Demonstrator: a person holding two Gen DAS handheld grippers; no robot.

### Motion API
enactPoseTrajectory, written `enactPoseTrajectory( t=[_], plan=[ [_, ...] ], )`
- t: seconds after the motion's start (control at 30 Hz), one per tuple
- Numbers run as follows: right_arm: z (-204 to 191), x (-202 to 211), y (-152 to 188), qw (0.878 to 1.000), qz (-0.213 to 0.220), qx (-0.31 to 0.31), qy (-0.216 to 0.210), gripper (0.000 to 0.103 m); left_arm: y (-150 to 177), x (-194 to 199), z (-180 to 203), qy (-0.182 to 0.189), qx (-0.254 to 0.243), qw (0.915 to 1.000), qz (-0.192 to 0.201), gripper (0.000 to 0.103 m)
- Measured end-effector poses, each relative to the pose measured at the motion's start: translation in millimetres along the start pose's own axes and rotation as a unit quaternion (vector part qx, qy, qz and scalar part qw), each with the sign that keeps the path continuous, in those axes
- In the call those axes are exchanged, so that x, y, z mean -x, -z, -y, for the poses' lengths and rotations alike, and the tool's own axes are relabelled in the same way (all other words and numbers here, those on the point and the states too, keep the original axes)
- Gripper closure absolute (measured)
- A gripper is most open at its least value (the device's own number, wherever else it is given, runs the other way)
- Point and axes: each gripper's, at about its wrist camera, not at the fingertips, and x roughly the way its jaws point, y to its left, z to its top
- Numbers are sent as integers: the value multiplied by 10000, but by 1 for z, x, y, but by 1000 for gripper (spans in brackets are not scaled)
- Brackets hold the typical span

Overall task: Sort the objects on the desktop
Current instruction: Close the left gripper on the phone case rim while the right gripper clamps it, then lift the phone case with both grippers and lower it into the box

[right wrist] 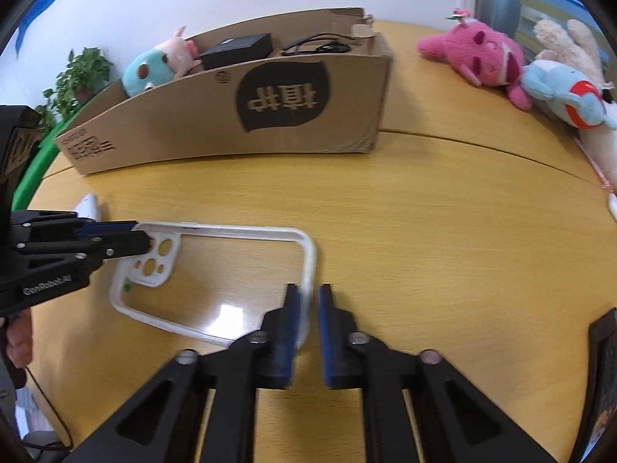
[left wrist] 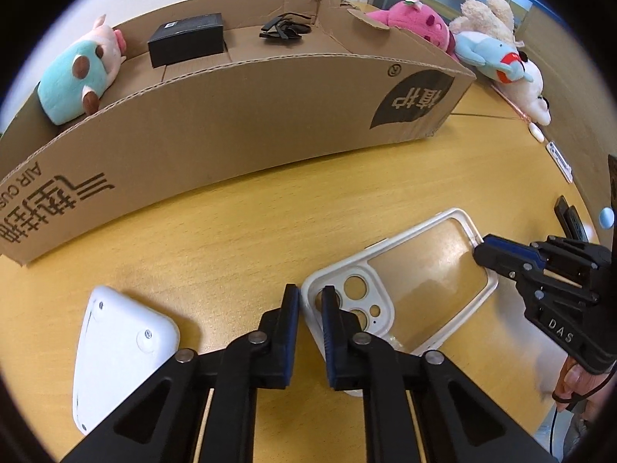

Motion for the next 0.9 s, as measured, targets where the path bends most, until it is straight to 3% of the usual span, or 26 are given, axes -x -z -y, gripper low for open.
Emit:
enactPoseTrajectory(
  t=[0.17,0.3,0.43,0.67,0.9],
  plan=[
    [0,-1,0,10000,-4,-15,-54,96,-1,6,-1,94,54,9999,100,94],
    [1,2,0,9999,-36,-122,-72,95,-10,25,0,82,-17,9991,412,96],
    [0,20,-5,9993,246,-226,-194,95,-23,49,-2,115,-84,9971,754,96],
    [-19,72,-50,9943,1045,-7,-199,95,-51,109,-23,103,-23,9881,1534,96],
    [-73,108,-114,9826,1684,710,-335,93,-76,180,-63,-339,80,9711,2359,97]
  ],
)
